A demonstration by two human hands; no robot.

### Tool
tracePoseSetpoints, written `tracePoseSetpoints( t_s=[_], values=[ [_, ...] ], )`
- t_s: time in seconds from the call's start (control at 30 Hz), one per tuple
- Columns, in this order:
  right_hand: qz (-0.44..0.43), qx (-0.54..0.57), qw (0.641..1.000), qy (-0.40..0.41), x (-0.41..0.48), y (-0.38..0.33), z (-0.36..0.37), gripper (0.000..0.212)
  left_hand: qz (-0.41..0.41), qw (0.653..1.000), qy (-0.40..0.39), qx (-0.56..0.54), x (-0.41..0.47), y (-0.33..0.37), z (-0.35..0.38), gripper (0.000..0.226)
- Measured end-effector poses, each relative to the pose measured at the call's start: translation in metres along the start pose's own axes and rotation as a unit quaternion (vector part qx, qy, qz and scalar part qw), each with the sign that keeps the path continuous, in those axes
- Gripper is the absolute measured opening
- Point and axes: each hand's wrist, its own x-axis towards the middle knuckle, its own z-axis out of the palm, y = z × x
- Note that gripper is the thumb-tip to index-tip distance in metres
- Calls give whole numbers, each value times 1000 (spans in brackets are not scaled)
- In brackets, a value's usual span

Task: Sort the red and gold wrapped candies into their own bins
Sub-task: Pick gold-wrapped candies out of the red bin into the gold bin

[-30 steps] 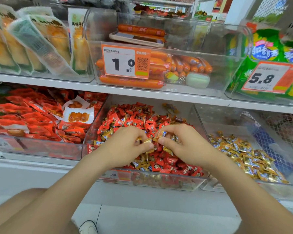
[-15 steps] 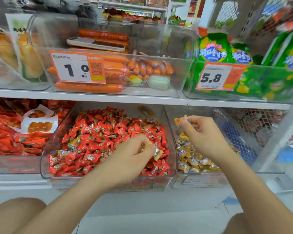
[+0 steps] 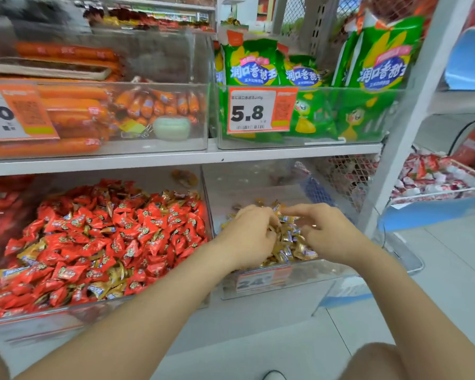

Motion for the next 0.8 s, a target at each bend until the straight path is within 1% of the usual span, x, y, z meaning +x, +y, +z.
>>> tracePoseSetpoints(
  t_s=[0.07, 0.13, 0.2, 0.27, 0.33, 0.4, 0.47, 0.5, 0.57, 0.63, 0.7, 0.73, 0.8],
  values=[
    [-11, 14, 1000, 13, -3, -7, -1, 52, 66, 996, 36, 41, -15, -1, -4, 26],
    [-25, 64, 998, 5, -5, -25, 3, 39, 116, 987, 82, 79, -41, -1, -11, 22],
    [-52, 101, 993, 0, -8, -52, 15, 36, 153, 971, 144, 110, -68, -10, -20, 16],
    [-85, 96, 991, 19, -9, -81, 32, 32, 146, 962, 199, 115, -89, -29, -33, 11],
    [-130, 66, 989, 30, -8, -112, 53, 30, 111, 961, 222, 118, -102, -61, -50, 10],
    [-184, 19, 982, 42, -3, -140, 73, 32, 56, 962, 208, 165, -108, -97, -67, 20],
    [-222, -43, 973, 56, 12, -159, 92, 37, 1, 961, 150, 231, -108, -128, -83, 41],
    [-226, -68, 970, 62, 20, -166, 101, 40, -23, 963, 118, 241, -107, -140, -90, 47],
    [-196, -115, 972, 54, 35, -179, 118, 40, -56, 966, 77, 239, -104, -156, -106, 50],
    [-163, -180, 970, 17, 44, -190, 135, 36, -61, 962, 80, 254, -103, -163, -118, 47],
    [-167, -252, 952, -46, 39, -204, 151, 31, -60, 957, 82, 272, -106, -167, -125, 30],
    [-181, -262, 946, -60, 35, -210, 157, 30, -58, 954, 78, 282, -109, -170, -126, 22],
    [-195, -222, 953, -70, 32, -215, 165, 26, -75, 950, 66, 295, -115, -176, -129, 16]
  ],
)
